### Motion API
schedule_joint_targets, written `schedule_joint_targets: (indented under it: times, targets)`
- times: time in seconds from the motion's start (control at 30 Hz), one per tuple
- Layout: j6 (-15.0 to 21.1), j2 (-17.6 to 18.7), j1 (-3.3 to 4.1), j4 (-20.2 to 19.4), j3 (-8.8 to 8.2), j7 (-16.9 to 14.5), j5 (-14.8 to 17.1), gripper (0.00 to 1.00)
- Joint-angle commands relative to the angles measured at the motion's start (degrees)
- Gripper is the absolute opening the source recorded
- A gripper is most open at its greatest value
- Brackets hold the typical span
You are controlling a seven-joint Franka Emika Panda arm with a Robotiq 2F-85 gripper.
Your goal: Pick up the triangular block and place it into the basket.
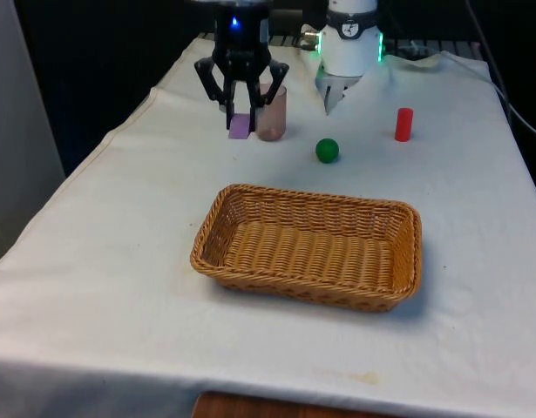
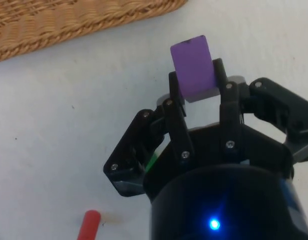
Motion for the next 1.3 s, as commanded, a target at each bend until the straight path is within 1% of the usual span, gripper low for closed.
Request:
schedule_joint_targets:
  times: [0.0,0.1,0.23,0.27,0.3,0.5,0.53,0.57,0.6,0.73,0.77,0.8,0.83,0.93,0.97,1.1,1.13,1.17,1.27]
  targets:
    - [-0.9,0.1,0.40,0.5,-0.63,1.1,-1.3,0.33]
    - [-2.2,-0.2,0.40,1.6,-0.52,1.7,-1.9,0.33]
    - [-4.5,0.7,0.40,4.2,-0.23,2.5,-2.5,0.33]
    - [-3.3,-0.2,0.11,2.8,0.00,1.3,-1.5,0.33]
    - [-4.5,0.7,0.40,4.2,-0.23,2.5,-2.5,0.33]
    - [-7.0,3.7,0.63,8.9,0.17,2.8,-2.1,0.33]
    - [-7.3,4.0,0.69,9.5,0.29,2.8,-2.1,0.33]
    - [-6.8,3.8,0.52,9.1,0.29,2.3,-1.8,0.33]
    - [-7.5,4.4,0.69,9.9,0.34,2.7,-2.0,0.33]
    - [-8.2,5.9,0.86,12.1,0.80,2.9,-1.9,0.33]
    - [-8.3,6.2,0.86,12.5,0.92,3.0,-1.9,0.33]
    - [-7.8,5.8,0.69,12.0,0.92,2.6,-1.8,0.33]
    - [-8.4,6.5,0.92,12.9,0.97,3.0,-2.0,0.33]
    - [-8.8,7.9,1.03,14.9,1.38,3.5,-2.0,0.33]
    - [-8.8,7.9,1.03,14.9,1.38,3.5,-2.0,0.33]
    - [-9.5,9.9,1.15,17.7,1.89,4.3,-2.0,0.33]
    - [-8.8,9.6,1.03,17.4,2.01,3.9,-1.8,0.33]
    - [-9.6,10.3,1.26,18.4,1.95,4.5,-2.0,0.33]
    - [-10.1,12.2,1.38,20.9,2.35,5.2,-2.0,0.33]
